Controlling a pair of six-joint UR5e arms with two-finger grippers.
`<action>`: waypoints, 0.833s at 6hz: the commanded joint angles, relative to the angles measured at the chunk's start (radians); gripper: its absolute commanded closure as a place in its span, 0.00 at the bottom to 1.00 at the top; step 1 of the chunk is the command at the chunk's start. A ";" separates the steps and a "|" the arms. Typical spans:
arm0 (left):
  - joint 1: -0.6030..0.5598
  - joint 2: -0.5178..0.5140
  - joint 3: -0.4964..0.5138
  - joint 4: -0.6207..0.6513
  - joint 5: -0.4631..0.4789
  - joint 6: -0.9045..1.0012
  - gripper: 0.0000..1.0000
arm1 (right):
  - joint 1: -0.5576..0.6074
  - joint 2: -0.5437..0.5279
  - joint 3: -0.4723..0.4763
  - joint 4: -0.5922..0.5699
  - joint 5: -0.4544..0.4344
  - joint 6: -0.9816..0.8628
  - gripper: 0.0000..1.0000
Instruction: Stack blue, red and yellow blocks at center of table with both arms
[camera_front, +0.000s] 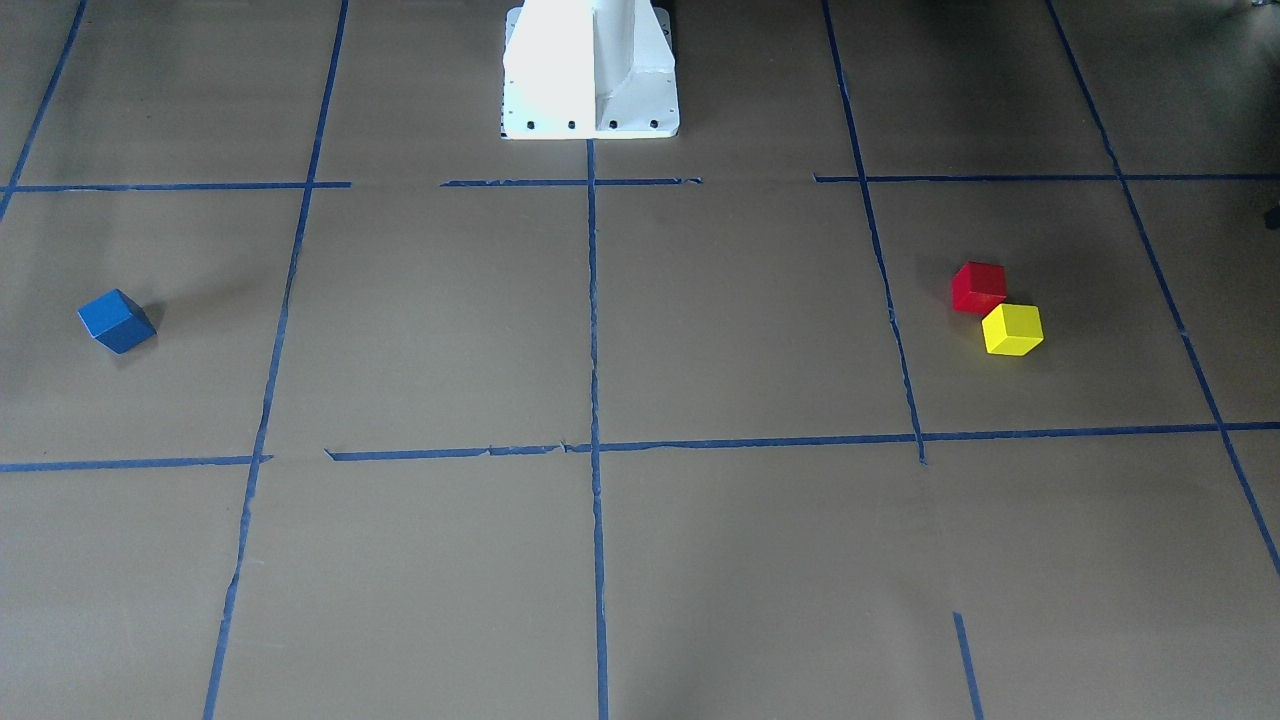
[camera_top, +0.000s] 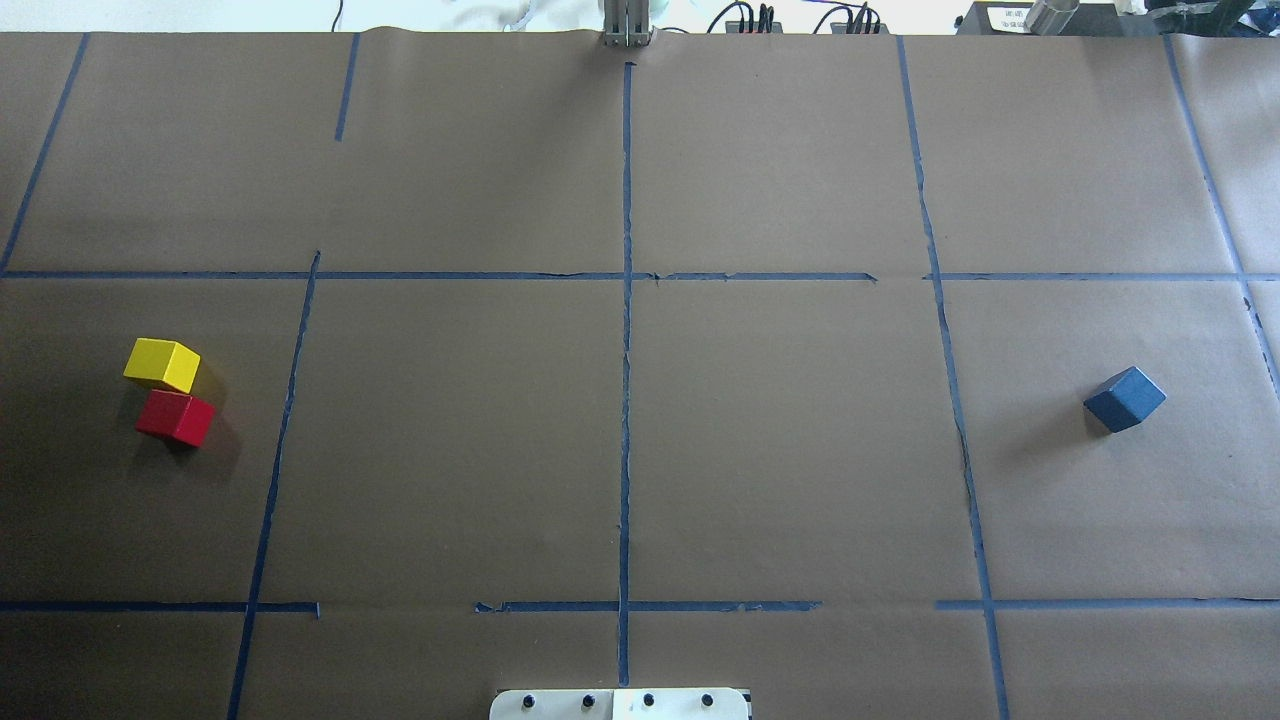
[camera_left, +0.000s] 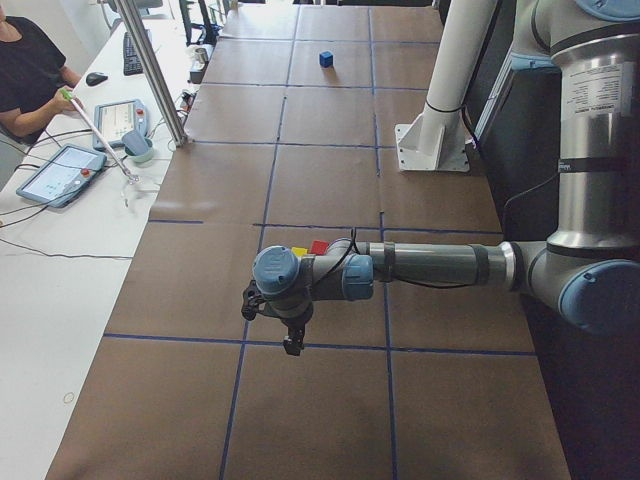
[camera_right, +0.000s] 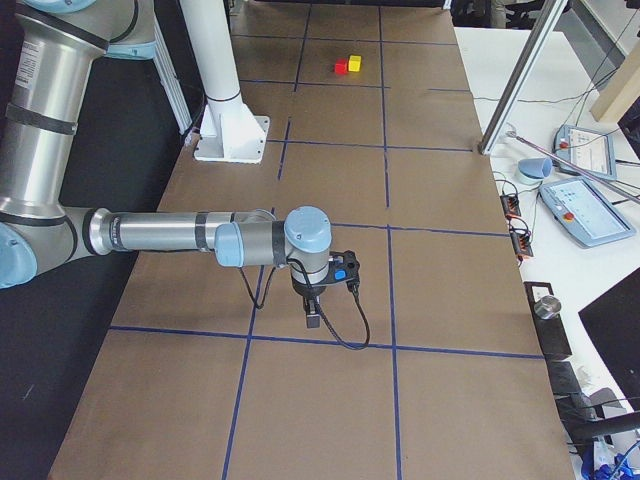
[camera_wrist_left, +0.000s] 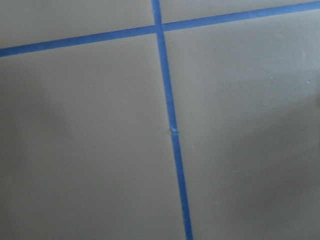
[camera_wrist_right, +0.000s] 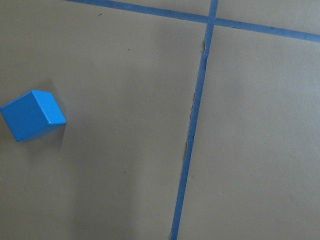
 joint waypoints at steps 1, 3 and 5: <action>-0.005 0.010 -0.036 -0.040 0.009 -0.009 0.00 | 0.000 0.003 -0.004 0.007 0.011 0.000 0.00; -0.006 0.021 -0.025 -0.052 0.046 -0.007 0.00 | 0.000 0.000 -0.004 0.009 0.018 0.001 0.00; -0.003 0.020 -0.015 -0.055 0.045 -0.001 0.00 | -0.002 -0.003 -0.004 0.009 0.018 -0.002 0.00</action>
